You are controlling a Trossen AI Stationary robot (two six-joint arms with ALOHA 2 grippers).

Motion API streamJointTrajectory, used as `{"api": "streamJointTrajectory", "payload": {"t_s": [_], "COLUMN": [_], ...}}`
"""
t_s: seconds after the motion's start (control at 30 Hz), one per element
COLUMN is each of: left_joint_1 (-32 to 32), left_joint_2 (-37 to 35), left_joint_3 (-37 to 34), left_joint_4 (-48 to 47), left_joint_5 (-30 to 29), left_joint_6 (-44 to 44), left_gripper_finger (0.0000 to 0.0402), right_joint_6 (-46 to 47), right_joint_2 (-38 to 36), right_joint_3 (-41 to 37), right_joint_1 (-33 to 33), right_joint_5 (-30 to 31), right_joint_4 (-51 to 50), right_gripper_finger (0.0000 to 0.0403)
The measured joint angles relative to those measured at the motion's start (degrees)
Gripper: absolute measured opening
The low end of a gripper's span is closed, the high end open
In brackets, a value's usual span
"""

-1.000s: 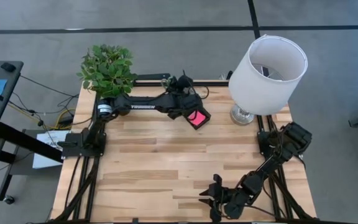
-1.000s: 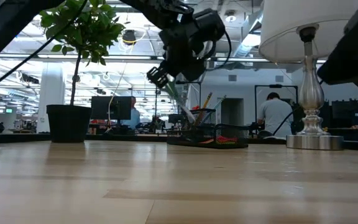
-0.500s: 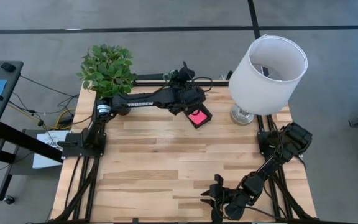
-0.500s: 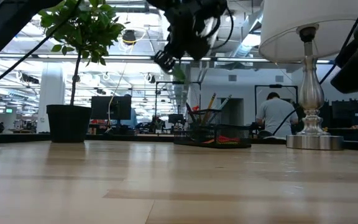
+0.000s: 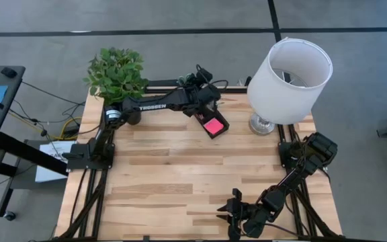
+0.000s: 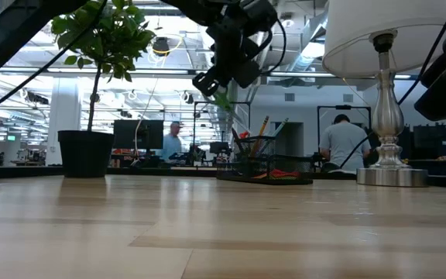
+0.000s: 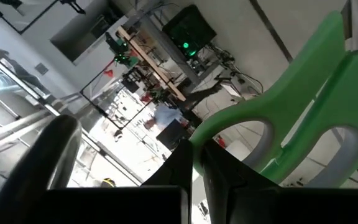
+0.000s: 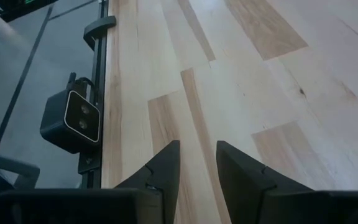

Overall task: Pick and place office supplies into organizer
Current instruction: Put the green scissors into the desk organizer

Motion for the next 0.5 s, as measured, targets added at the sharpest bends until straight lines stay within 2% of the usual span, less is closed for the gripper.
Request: {"api": "streamJointTrajectory", "payload": {"t_s": [0.23, 0.33, 0.5], "left_joint_1": [1.63, 1.91, 1.98], "left_joint_2": [-0.04, -0.06, -0.06], "left_joint_3": [0.01, 0.03, 0.03], "left_joint_4": [3.01, 5.82, 5.17], "left_joint_5": [3.36, 3.9, 7.33], "left_joint_6": [0.13, 2.0, 5.84], "left_gripper_finger": [0.0015, 0.0016, 0.0013], "right_joint_6": [-0.07, -0.16, -0.15], "right_joint_2": [0.0, 0.0, 0.0], "right_joint_3": [0.0, 0.0, 0.0], "right_joint_1": [-0.02, -0.01, -0.02], "right_joint_5": [0.0, 0.0, 0.0], "right_joint_4": [-0.07, -0.09, -0.09], "right_gripper_finger": [0.0098, 0.0098, 0.0098]}}
